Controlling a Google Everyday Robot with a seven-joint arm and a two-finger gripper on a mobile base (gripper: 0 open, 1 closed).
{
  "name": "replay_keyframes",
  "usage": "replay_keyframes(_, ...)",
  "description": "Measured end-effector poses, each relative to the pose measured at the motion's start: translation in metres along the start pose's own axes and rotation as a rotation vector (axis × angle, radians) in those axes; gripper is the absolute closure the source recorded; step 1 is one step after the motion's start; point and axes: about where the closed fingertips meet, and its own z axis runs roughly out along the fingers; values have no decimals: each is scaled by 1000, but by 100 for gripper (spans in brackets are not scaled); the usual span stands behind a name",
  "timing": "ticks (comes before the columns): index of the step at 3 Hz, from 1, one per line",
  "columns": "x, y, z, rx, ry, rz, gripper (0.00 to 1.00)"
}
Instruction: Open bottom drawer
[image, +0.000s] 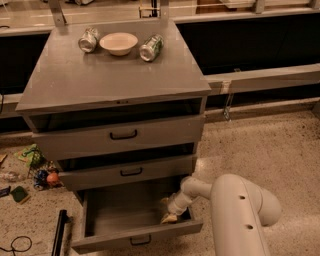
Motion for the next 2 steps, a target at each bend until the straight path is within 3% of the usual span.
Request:
replay_keyframes(1,-2,0,-4,46,12,-37,41)
replay_keyframes(2,-7,-2,-17,160,41,-128,64)
